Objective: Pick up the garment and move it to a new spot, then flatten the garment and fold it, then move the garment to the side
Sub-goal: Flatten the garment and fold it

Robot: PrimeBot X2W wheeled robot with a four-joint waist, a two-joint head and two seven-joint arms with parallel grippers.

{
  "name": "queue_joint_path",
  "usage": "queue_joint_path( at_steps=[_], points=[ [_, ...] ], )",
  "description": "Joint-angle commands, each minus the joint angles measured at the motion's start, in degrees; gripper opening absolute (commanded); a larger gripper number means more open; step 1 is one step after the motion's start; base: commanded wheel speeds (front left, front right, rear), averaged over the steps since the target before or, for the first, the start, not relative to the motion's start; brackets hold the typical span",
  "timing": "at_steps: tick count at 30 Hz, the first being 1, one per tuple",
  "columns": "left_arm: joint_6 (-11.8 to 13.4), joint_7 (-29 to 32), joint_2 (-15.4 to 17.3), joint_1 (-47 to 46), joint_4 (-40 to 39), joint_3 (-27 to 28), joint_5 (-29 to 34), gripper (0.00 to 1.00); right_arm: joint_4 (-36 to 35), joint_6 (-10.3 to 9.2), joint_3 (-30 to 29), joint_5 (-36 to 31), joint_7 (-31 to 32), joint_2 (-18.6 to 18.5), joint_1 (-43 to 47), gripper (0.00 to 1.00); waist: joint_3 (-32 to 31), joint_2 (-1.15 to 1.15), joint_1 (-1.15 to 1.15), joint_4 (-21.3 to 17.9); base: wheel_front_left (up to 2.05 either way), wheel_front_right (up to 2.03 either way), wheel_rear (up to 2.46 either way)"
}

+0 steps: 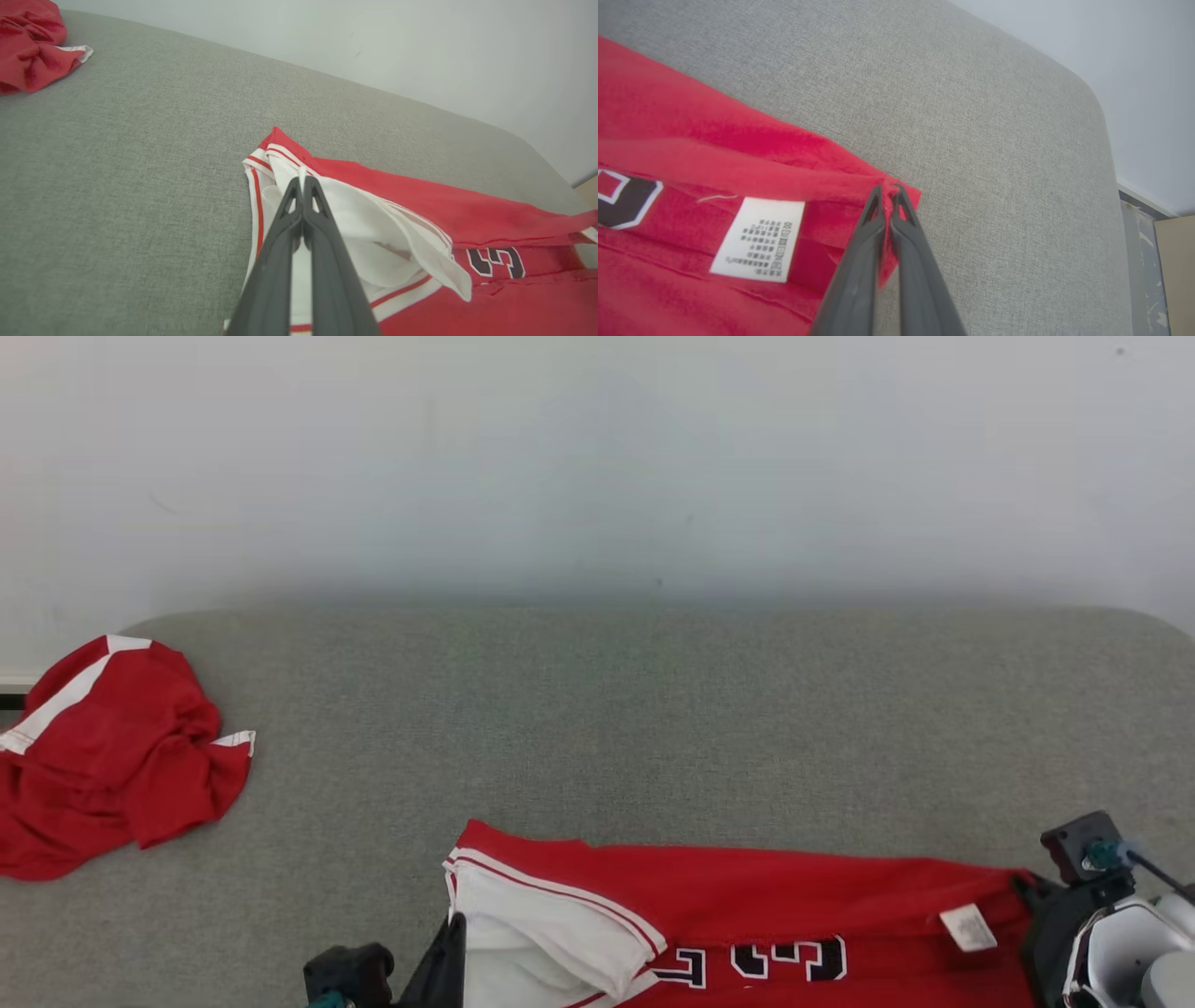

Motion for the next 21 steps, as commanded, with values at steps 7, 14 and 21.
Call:
queue_joint_path(
  at_steps=[7, 14, 21],
  points=[
    [2.0, 3.2, 1.2, 5.0, -3.9, -1.4, -0.8, 0.11, 0.4, -0.10, -0.2, 1.5, 1.9, 0.3, 2.1, 1.00, -1.8, 0.01, 0.01, 0.3, 0.00, 0.00, 0.00],
    [3.4, 2.6, 3.5, 6.9, -2.7, -1.9, 1.3, 1.00, -3.2, -0.10, -4.5, 2.9, 3.5, 2.0, 4.9, 1.00, -3.4, 0.01, 0.01, -0.5, 0.00, 0.00, 0.00],
    [3.3, -0.9, 5.5, 9.5, -2.7, -1.4, 2.2, 1.00, -6.4, -0.10, -12.8, 3.6, 8.0, 4.8, 9.5, 1.00, -4.7, 0.01, 0.01, -1.2, 0.00, 0.00, 0.00]
  ],
)
